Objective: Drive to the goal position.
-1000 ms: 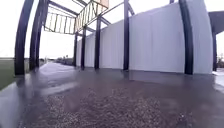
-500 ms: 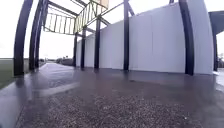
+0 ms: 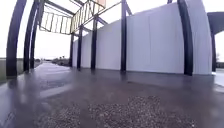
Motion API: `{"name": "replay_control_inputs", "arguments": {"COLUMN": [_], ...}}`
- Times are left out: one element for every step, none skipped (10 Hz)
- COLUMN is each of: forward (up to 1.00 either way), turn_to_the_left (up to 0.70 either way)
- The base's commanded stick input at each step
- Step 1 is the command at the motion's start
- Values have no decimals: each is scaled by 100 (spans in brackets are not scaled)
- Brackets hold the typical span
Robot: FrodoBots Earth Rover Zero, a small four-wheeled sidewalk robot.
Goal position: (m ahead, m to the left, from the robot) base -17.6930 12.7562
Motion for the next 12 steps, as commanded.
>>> {"name": "replay_control_inputs", "arguments": {"forward": [70, 70, 70, 70, 70, 70, 70, 70, 70, 70, 70, 70], "turn_to_the_left": [-27, -27, -27, -27, -27, -27, -27, -27, -27, -27, -27, -27]}}
